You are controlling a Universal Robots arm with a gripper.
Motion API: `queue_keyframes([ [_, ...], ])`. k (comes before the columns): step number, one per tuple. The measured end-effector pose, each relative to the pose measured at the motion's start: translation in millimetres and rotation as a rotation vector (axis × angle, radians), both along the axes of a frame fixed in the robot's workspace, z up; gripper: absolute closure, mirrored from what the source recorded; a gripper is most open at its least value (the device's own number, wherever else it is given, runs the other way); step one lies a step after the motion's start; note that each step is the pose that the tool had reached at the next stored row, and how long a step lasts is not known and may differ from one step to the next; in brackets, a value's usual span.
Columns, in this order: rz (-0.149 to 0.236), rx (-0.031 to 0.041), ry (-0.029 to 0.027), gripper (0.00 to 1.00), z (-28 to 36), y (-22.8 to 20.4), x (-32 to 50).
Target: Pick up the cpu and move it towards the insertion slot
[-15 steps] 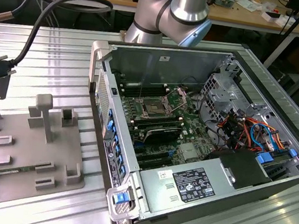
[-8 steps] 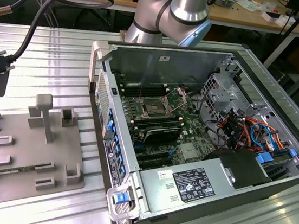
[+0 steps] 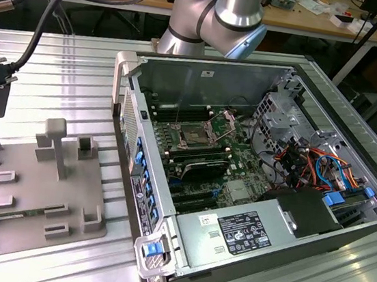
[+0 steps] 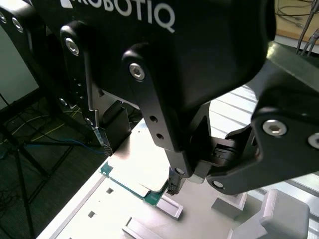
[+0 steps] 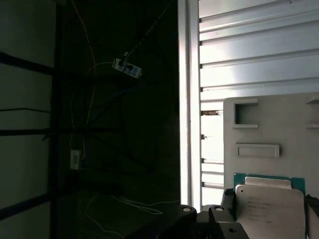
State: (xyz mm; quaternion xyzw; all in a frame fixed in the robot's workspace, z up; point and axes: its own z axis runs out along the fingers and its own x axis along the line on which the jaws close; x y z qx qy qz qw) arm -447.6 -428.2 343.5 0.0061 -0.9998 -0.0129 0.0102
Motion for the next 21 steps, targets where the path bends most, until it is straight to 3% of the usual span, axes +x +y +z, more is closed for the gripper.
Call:
queue_keyframes([
  [21,0.000,0.0000,0.0000,0.45,31.8,0.0,0.0],
])
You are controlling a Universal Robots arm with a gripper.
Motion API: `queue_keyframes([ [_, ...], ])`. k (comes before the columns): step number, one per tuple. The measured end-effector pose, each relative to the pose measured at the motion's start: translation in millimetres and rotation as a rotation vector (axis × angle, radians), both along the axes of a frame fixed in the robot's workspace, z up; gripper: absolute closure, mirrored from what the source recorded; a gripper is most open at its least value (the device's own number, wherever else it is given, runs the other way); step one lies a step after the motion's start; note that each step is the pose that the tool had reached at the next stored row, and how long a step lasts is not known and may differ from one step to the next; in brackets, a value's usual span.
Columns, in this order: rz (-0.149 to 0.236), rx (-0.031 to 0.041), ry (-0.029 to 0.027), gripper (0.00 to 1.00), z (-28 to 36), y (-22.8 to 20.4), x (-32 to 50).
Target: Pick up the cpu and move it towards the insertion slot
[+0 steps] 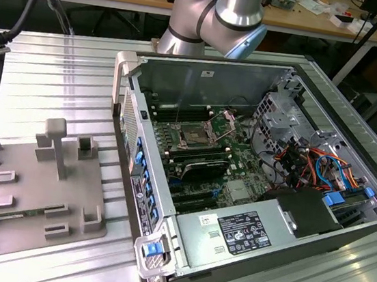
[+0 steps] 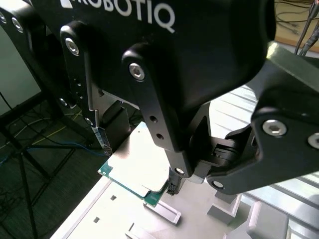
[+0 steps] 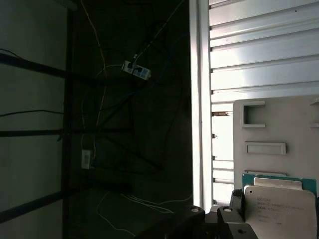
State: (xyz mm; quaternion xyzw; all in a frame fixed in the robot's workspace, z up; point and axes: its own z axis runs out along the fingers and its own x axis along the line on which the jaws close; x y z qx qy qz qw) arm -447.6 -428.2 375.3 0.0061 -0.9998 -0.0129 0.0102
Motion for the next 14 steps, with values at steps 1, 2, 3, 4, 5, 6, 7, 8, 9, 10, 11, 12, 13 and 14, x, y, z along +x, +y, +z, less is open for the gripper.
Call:
queue_keyframes([
  [1,0.000,0.0000,0.0001,0.45,1.1,0.0,0.0],
  [2,0.000,0.0000,0.0000,0.45,2.0,0.0,0.0],
  [3,0.000,0.0000,0.0001,0.45,3.1,0.0,0.0],
  [4,0.000,0.0000,0.0000,0.45,4.5,0.0,0.0],
  [5,0.000,0.0000,0.0001,0.45,5.5,0.0,0.0],
  [6,0.000,0.0000,0.0001,0.45,6.4,0.0,0.0],
  [7,0.000,0.0000,0.0001,0.45,7.7,0.0,0.0],
  [8,0.000,0.0000,0.0000,0.45,9.1,0.0,0.0],
  [9,0.000,0.0000,0.0000,0.45,10.1,0.0,0.0],
  [10,0.000,0.0000,0.0000,0.45,11.7,0.0,0.0],
  [11,0.000,0.0000,-0.0001,0.45,12.9,0.0,0.0],
  [12,0.000,0.0001,-0.0001,0.45,12.9,0.0,0.0],
  [13,0.000,0.0001,-0.0001,0.45,13.0,0.0,0.0],
  [14,0.000,0.0002,0.0000,0.45,13.0,0.0,0.0],
])
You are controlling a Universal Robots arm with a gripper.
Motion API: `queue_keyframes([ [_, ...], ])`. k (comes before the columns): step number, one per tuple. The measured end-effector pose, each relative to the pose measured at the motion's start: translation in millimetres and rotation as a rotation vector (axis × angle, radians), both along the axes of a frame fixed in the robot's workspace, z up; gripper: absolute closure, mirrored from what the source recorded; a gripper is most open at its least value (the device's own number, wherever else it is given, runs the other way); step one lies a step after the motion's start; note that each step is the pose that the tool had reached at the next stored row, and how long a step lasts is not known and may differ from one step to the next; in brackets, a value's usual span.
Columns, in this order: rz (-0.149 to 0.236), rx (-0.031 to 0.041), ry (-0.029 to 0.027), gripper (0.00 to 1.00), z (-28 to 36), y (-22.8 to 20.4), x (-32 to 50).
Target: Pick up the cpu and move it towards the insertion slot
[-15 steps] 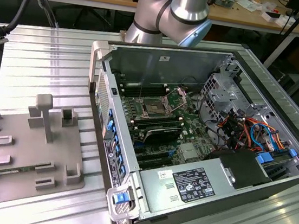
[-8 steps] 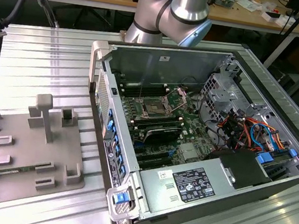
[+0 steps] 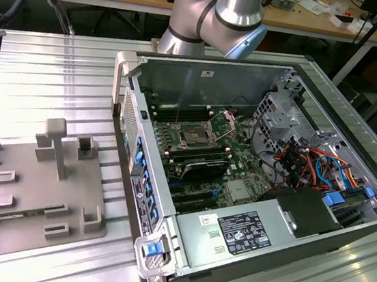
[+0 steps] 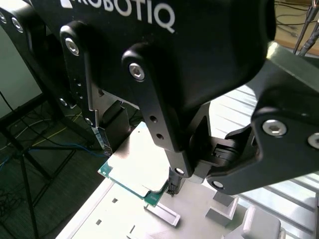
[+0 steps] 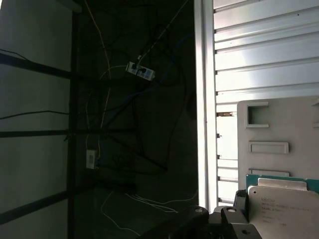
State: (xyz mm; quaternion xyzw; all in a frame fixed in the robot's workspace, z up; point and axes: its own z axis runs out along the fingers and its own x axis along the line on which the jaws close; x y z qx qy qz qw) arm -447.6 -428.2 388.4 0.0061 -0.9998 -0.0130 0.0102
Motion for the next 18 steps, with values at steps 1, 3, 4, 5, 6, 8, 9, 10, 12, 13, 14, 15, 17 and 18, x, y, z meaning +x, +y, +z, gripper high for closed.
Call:
queue_keyframes([
  [1,0.000,0.0000,0.0000,0.45,0.0,0.0,0.0],
  [3,0.000,-0.0001,0.0001,0.45,0.1,-0.1,0.1],
  [4,0.000,-0.0001,0.0001,0.45,0.1,-0.1,0.4],
  [5,0.000,-0.0001,0.0001,0.45,0.1,0.0,0.8],
  [6,0.000,0.0000,0.0000,0.45,0.0,0.0,1.1],
  [8,0.000,-0.0001,0.0000,0.45,0.1,-0.1,2.4],
  [9,0.000,0.0000,0.0000,0.45,0.0,0.0,3.2],
  [10,0.000,0.0000,0.0000,0.45,0.0,-0.1,3.8],
  [12,0.000,0.0000,0.0000,0.45,0.0,0.0,5.3],
  [13,0.000,-0.0001,0.0000,0.45,0.0,0.0,5.8],
  [14,0.000,-0.0001,0.0000,0.45,0.1,0.0,6.6],
  [15,0.000,0.0000,-0.0001,0.45,0.0,0.0,7.7],
  [17,0.000,0.0000,0.0000,0.45,0.0,0.0,8.9],
  [18,0.000,0.0000,-0.0001,0.45,0.0,-0.1,9.7],
])
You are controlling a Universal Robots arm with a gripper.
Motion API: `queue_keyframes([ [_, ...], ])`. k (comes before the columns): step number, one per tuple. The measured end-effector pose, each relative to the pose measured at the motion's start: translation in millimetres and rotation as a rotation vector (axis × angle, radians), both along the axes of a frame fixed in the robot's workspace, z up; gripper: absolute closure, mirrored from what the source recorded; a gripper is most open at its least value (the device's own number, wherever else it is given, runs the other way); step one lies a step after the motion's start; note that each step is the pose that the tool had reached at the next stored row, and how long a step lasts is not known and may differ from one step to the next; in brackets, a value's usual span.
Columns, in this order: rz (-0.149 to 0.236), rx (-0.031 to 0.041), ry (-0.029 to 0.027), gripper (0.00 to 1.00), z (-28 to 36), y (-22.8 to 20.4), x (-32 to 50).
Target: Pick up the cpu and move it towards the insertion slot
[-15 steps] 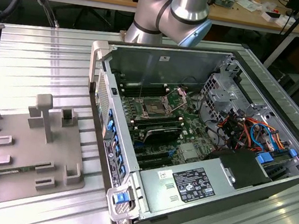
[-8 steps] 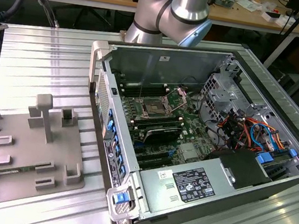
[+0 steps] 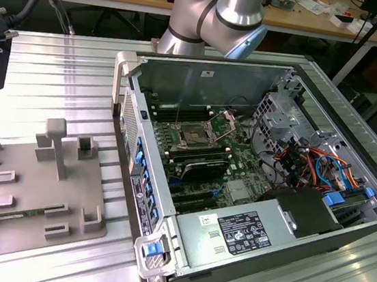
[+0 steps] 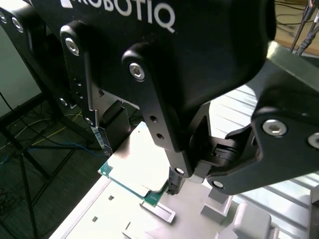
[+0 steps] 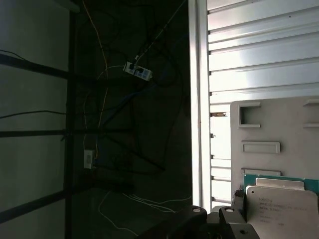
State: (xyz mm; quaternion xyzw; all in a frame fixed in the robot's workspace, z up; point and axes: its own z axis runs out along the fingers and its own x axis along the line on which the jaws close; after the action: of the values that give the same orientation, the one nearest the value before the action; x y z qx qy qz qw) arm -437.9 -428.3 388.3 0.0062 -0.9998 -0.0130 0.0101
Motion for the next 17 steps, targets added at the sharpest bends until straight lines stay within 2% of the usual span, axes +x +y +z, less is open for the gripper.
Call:
queue_keyframes([
  [17,0.000,-0.0001,0.0002,0.45,0.1,0.0,15.4],
])
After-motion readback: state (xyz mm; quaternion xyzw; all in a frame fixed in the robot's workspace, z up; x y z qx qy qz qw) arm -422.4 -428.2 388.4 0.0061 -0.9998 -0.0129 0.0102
